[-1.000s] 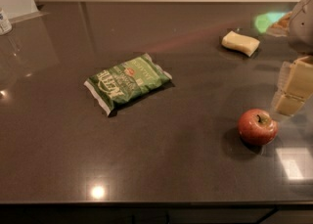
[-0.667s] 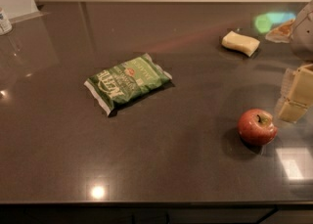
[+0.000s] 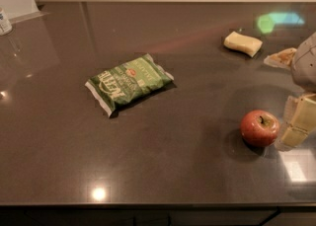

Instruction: Move apple near green jalapeno chip bag

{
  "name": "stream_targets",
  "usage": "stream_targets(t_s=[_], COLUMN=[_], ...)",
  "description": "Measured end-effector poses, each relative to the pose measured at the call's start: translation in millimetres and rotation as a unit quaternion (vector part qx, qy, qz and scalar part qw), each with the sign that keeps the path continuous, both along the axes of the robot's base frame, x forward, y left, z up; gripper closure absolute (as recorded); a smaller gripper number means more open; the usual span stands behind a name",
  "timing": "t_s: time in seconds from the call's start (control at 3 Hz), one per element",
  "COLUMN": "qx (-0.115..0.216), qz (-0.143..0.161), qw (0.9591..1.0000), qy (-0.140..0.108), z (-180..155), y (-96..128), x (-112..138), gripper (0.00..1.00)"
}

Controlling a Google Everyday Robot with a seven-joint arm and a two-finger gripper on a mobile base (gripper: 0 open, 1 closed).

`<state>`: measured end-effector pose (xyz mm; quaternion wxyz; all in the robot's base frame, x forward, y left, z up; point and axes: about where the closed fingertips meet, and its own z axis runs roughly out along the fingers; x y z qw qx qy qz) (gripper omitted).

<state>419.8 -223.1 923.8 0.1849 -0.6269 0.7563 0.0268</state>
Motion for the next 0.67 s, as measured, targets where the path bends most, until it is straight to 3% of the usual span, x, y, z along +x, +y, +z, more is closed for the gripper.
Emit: stream_targets(t_s=[0.67], qx=[0.03], qz=[-0.003], qw=[0.9995], qy=[0.01], z=[-42.9], y=[-9.1], x=[1.3], gripper=[0.0])
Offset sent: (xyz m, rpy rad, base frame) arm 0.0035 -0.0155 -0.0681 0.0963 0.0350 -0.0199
